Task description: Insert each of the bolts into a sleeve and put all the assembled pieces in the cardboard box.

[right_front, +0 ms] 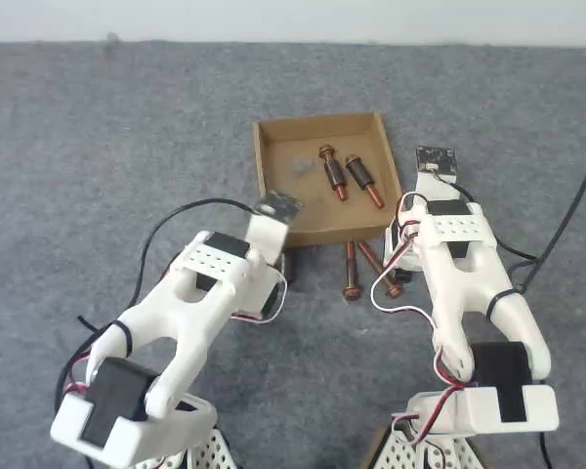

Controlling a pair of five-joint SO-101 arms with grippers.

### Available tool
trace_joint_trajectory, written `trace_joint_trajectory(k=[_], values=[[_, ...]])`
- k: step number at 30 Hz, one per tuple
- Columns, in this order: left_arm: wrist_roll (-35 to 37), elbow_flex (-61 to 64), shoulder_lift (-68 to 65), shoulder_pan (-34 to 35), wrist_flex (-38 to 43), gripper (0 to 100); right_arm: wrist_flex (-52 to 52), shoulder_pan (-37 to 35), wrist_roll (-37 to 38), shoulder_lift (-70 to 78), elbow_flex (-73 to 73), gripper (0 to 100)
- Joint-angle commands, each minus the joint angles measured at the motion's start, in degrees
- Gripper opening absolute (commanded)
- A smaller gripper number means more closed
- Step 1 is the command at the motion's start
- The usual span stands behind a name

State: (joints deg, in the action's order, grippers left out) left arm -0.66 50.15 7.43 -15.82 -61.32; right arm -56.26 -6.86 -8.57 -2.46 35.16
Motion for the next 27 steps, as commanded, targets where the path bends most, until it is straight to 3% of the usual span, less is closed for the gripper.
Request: trace_joint_trajectory(k=[1, 8, 15, 22, 27], values=[[-18.4, -6.5, 0.9, 1.3, -11.3, 1, 0.7, 0.7, -0.1, -1.8, -0.4, 0.6], [-31.2, -14.0, 0.9, 15.7, -17.8, 1, 0.7, 0.7, -0.1, -1.8, -0.4, 0.6], [-56.5, -18.4, 0.4, 29.6, -20.7, 2, 0.8, 0.7, -0.1, -1.8, -0.4, 0.6], [-58.5, -20.7, 0.3, 36.9, -15.7, 19, 0.8, 0.7, -0.1, -1.8, -0.4, 0.6], [-55.4, -20.7, 0.7, 39.6, -11.9, 19, 0.8, 0.7, -0.1, -1.8, -0.4, 0.6]])
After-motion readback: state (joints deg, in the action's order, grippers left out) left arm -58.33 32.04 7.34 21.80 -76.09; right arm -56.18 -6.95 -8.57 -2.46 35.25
